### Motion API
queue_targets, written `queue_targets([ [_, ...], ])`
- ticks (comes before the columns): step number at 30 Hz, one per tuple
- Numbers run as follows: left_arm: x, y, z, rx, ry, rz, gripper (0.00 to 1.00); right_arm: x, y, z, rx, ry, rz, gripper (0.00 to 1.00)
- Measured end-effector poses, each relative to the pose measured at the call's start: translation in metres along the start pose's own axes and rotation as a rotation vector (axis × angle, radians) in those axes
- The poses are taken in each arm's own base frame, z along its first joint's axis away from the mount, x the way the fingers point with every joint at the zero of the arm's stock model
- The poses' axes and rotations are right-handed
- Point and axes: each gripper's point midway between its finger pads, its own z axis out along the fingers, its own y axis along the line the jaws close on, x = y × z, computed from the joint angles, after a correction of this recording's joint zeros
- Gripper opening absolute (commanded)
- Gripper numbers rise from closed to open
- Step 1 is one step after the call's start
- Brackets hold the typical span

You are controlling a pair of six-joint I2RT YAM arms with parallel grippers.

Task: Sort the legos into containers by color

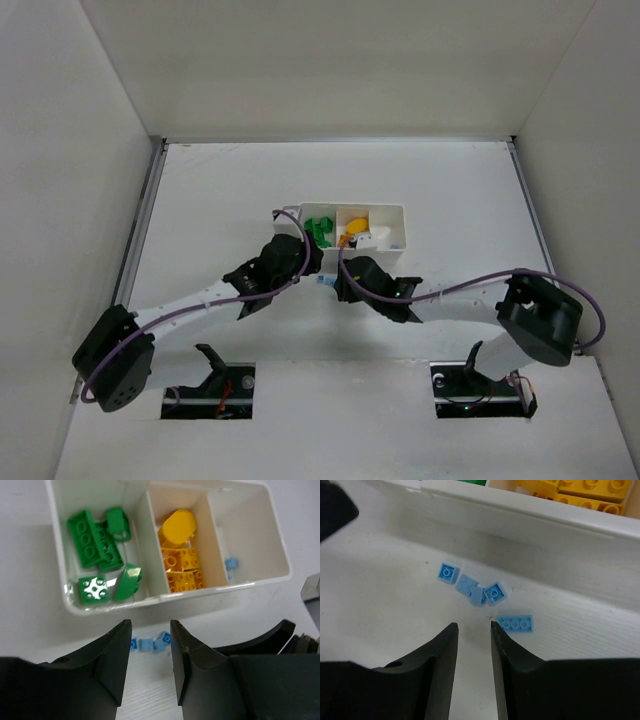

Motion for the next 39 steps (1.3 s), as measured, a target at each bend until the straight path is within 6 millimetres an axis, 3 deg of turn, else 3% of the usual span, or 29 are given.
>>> queue_targets([
  [7,0.04,0.036,-0.008,-0.078,0.074,-0.021,0.33,0.012,0.008,0.021,0.017,0.047,-0.024,0.39],
  [16,0.073,0.047,-0.008,-0.11,0.148,-0.024,0.33,0.017,0.008,0.027,0.034,0.069,-0.025,0.39],
  [26,0.084,0.043,-0.006,-0.102,0.171,-0.023,0.33,0.017,0.01,0.036,0.053,0.083,-0.032,0.31],
  [31,0.089,0.044,-0.005,-0.108,0.186,-0.016,0.34,0.016,0.003,0.036,0.086,0.085,-0.034,0.4],
  [39,0.089,0.045,-0.005,-0.111,0.187,-0.016,0.34,0.007,0.0,0.04,0.119,0.064,-0.034,0.45],
])
